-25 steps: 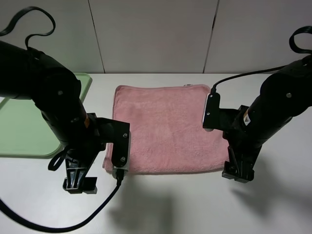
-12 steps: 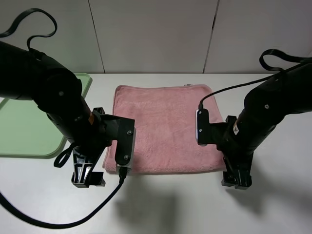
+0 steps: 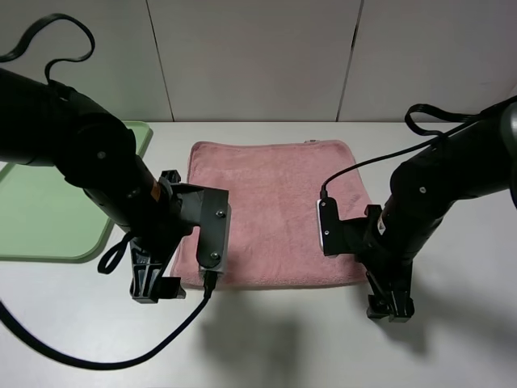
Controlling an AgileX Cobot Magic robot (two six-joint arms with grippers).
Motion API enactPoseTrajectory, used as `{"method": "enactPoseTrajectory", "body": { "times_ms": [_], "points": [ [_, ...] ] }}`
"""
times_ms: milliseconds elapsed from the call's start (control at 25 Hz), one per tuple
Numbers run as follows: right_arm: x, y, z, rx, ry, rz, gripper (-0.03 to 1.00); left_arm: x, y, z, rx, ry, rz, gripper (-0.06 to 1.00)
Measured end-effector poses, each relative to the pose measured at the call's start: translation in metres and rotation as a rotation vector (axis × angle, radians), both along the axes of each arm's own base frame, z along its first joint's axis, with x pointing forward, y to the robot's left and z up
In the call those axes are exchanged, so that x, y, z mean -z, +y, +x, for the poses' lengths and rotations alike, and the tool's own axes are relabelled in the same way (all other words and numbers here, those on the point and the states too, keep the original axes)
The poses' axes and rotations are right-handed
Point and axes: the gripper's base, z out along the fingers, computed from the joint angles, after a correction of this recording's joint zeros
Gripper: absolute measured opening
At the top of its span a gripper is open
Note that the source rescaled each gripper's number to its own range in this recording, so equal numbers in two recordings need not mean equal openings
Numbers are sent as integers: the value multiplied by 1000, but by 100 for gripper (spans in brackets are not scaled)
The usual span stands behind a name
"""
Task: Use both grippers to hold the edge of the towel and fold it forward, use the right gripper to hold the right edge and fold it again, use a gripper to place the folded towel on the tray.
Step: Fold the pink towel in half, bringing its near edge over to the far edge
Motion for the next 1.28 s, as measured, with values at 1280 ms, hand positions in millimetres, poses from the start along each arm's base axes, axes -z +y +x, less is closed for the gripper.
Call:
{"method": "enactPoseTrajectory", "body": {
  "times_ms": [1280],
  "points": [
    [4,2,1,10,15,4,100,61,-15,13,-12,78,45,96]
  ]
}}
